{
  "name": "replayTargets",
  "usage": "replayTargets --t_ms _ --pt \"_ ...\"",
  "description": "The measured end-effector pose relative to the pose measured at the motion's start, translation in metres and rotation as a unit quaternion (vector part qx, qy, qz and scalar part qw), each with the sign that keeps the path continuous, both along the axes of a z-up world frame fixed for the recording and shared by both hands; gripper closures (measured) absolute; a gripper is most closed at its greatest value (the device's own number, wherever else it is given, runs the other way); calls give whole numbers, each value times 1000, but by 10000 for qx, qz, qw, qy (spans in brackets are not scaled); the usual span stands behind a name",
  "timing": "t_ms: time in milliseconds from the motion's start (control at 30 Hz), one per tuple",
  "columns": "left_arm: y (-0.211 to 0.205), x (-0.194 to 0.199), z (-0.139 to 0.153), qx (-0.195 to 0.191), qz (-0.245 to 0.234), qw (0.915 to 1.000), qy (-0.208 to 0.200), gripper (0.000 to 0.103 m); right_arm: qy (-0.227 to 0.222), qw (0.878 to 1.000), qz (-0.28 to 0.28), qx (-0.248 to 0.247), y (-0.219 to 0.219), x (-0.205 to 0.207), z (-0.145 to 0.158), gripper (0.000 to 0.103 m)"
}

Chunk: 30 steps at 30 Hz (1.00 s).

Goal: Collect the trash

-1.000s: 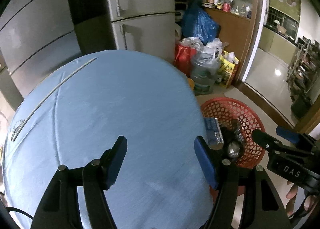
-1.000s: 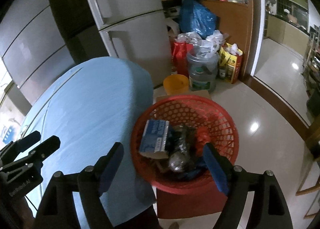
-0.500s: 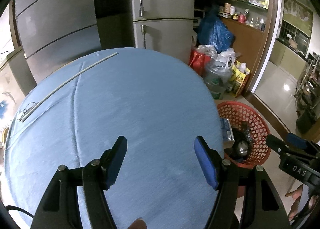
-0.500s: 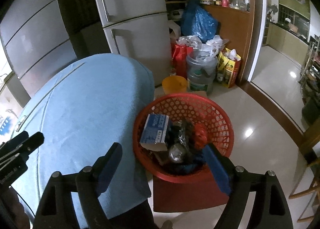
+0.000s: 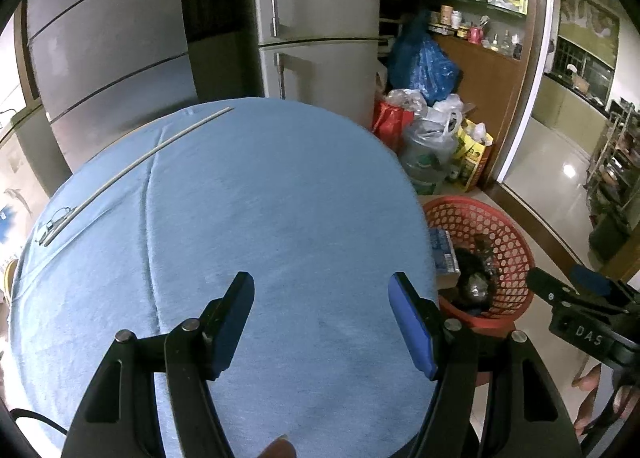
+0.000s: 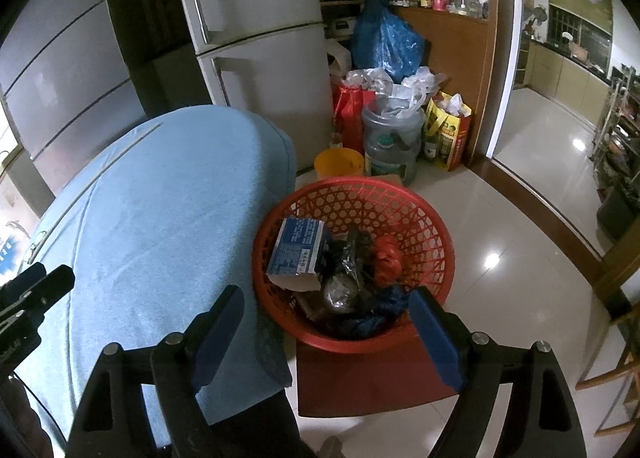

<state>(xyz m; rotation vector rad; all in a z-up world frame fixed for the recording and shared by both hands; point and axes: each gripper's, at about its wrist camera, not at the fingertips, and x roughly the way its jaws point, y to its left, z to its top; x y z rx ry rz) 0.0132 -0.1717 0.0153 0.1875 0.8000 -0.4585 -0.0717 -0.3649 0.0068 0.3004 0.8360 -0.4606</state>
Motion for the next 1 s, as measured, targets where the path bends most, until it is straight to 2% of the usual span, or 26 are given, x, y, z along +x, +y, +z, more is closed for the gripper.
replayTargets --t_ms 1000 --pt "3 -10 7 -45 -38 9999 -120 33 -160 9997 -85 -170 4 -9 13 16"
